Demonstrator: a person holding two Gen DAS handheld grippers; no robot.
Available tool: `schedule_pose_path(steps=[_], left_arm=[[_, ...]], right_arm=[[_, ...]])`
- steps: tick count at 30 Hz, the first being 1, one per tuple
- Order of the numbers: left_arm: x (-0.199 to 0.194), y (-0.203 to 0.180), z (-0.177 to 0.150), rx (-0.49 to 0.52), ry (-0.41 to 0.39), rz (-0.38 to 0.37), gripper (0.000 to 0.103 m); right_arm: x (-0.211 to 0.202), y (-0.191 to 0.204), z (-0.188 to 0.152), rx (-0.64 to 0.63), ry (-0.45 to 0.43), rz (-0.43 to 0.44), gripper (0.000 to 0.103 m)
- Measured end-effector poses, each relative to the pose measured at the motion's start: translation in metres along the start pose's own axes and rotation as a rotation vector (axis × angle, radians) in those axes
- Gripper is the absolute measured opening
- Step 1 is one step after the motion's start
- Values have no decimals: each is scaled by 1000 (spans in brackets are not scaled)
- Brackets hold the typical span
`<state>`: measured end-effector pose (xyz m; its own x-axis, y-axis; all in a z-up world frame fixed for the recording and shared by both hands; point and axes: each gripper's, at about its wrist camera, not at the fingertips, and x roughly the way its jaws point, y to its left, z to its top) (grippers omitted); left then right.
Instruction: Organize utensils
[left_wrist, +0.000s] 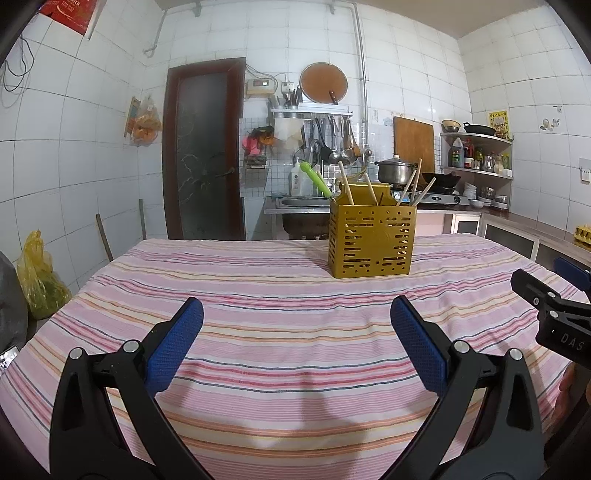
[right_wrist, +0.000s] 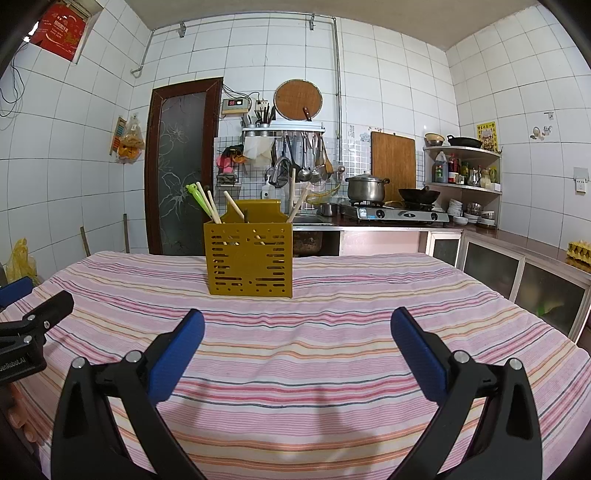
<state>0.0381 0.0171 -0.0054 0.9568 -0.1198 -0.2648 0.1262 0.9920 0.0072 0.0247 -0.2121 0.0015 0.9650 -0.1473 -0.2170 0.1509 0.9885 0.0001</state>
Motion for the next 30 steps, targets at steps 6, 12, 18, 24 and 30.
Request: schedule_pose_path(steps=[6,12,18,24,30], left_arm=[[1,0,0,1,1,-1,98],[1,0,-1,4,-1,-3,98],[0,-1,-1,5,-1,-4,98],[1,-1,-1,6,0,-4,98],[0,-1,-2,5,3,-6,98]], right_arm=[[0,0,0,0,-1,-1,98],[0,-1,0,1,-1,-1,98],[0,-1,0,0,-2,-1,98],[0,-1,0,-1,0,-2,98],[0,-1,-1,1,-1,-1,98]])
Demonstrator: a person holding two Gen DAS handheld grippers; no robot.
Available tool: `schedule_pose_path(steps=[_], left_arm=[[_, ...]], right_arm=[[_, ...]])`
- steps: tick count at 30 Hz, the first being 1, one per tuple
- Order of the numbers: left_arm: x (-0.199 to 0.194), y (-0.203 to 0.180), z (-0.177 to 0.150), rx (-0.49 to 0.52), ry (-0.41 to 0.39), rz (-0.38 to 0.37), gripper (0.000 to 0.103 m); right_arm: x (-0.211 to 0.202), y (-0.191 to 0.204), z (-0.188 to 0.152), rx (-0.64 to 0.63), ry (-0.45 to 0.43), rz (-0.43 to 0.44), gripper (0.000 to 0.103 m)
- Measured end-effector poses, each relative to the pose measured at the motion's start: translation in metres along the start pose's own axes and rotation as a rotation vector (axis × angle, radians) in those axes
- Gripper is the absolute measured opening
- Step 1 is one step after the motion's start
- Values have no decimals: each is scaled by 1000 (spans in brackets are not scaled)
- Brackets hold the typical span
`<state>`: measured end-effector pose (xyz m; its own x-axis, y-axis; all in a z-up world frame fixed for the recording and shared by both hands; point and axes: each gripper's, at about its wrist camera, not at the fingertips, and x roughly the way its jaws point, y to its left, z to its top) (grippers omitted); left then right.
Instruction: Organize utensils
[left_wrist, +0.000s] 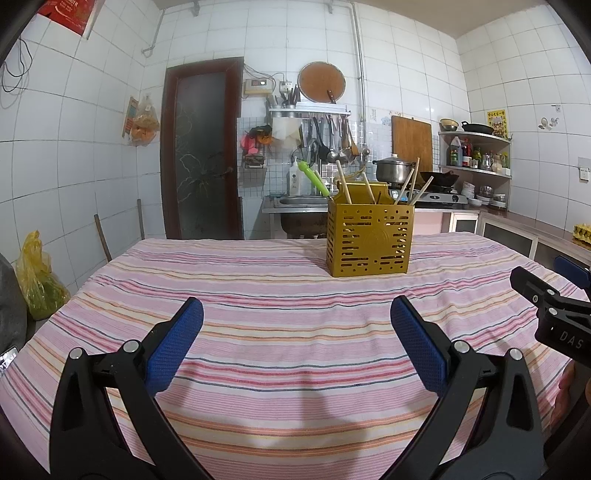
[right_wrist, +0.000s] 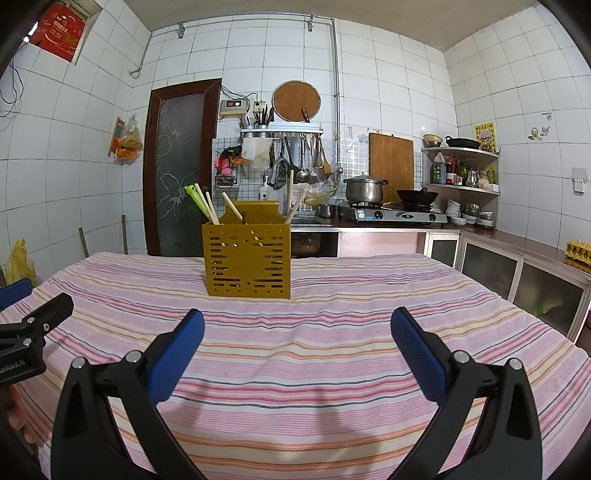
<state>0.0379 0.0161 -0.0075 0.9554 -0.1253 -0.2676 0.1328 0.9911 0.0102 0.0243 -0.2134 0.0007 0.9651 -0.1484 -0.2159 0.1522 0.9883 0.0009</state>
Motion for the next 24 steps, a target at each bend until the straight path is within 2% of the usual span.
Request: schedule_pose_path(steps=[24], left_arm=[[-1,-1,-1,1,-3,-7,98]], right_arm=[[0,-2,0,0,-2,-1,99]])
